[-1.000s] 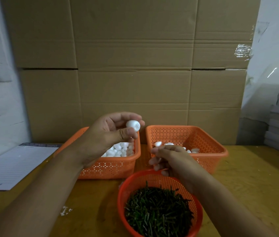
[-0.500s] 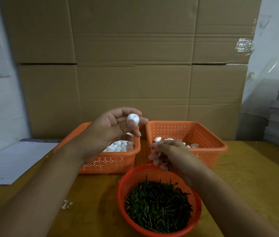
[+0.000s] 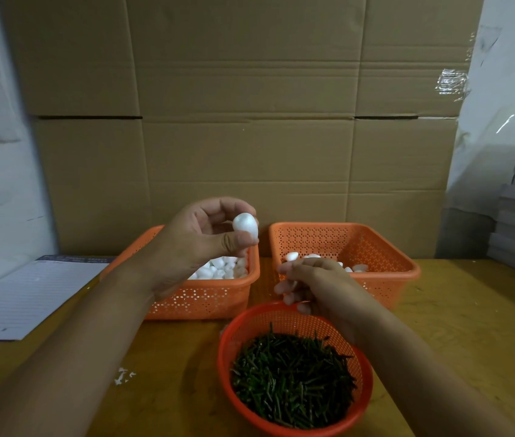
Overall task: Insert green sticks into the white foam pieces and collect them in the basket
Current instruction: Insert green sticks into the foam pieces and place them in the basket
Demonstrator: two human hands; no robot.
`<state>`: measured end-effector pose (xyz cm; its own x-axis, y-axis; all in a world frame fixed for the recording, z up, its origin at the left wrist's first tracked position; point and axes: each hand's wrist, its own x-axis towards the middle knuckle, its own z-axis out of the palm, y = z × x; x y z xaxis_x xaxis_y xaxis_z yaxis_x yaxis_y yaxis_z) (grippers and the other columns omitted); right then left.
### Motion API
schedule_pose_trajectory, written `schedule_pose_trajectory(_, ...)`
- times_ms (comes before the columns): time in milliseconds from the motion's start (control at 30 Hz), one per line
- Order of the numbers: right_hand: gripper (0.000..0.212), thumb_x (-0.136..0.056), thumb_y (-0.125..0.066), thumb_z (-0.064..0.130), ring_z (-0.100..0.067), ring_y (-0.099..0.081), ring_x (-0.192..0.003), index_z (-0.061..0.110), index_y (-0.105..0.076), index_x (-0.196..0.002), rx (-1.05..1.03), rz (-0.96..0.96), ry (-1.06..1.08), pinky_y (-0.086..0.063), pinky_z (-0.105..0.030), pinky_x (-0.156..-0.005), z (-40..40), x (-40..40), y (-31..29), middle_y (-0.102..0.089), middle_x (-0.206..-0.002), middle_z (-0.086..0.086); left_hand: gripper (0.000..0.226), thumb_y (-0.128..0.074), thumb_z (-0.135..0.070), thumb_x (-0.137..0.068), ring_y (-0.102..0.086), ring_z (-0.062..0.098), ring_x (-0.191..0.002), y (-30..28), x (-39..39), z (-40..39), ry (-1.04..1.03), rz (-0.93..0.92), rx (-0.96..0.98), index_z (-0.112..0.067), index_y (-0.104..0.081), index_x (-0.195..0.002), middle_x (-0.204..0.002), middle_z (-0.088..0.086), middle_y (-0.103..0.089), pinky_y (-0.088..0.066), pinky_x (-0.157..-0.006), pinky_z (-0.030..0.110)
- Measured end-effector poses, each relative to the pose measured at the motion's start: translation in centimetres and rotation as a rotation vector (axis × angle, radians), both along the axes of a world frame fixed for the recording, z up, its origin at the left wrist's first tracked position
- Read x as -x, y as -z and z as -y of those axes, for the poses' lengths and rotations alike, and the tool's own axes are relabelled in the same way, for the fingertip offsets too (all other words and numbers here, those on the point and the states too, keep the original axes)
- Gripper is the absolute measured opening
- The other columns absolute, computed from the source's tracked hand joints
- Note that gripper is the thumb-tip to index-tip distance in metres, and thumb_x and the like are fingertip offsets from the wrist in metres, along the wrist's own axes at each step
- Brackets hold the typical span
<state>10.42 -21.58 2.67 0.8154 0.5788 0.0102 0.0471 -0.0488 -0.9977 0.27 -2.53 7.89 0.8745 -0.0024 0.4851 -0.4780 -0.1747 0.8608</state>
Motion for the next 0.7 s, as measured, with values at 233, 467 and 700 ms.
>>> schedule_pose_trajectory(233,0.019,-0.098,-0.051,0.011,-0.011,-0.064,-0.061,0.010,-0.066,-0.108,0.002,-0.005,0.000,-0.047,-0.021,-0.051,0.0,0.1,-0.2,-0.076,-0.080,-0.006,0.031,-0.081,-0.005,-0.072,-0.072,0.025,-0.101,0.0,0.0,0.0,0.052,0.017,0.037,-0.015,-0.068,-0.098,-0.109,0.008,-0.073,-0.057,-0.083,0.026)
schedule_pose_trajectory(467,0.019,-0.099,-0.050,0.010,-0.011,-0.064,-0.061,0.010,-0.066,-0.109,0.003,-0.002,0.003,-0.047,-0.021,-0.052,0.1,0.3,-0.2,-0.076,-0.079,-0.005,0.028,-0.077,-0.004,-0.075,-0.072,0.026,-0.102,0.0,0.1,0.0,0.048,0.026,0.035,-0.018,-0.071,-0.099,-0.111,0.010,-0.073,-0.057,-0.083,0.026)
schedule_pose_trajectory(700,0.016,-0.094,-0.066,0.024,-0.008,-0.063,-0.072,0.017,-0.068,-0.108,0.538,0.282,-0.389,-0.049,-0.018,-0.057,0.6,1.2,-0.3,-0.071,-0.088,0.001,0.036,-0.084,-0.028,-0.072,-0.071,0.020,-0.096,0.0,0.3,0.3,-0.011,-0.015,0.065,-0.029,-0.077,-0.107,-0.095,0.005,-0.074,-0.058,-0.081,0.029)
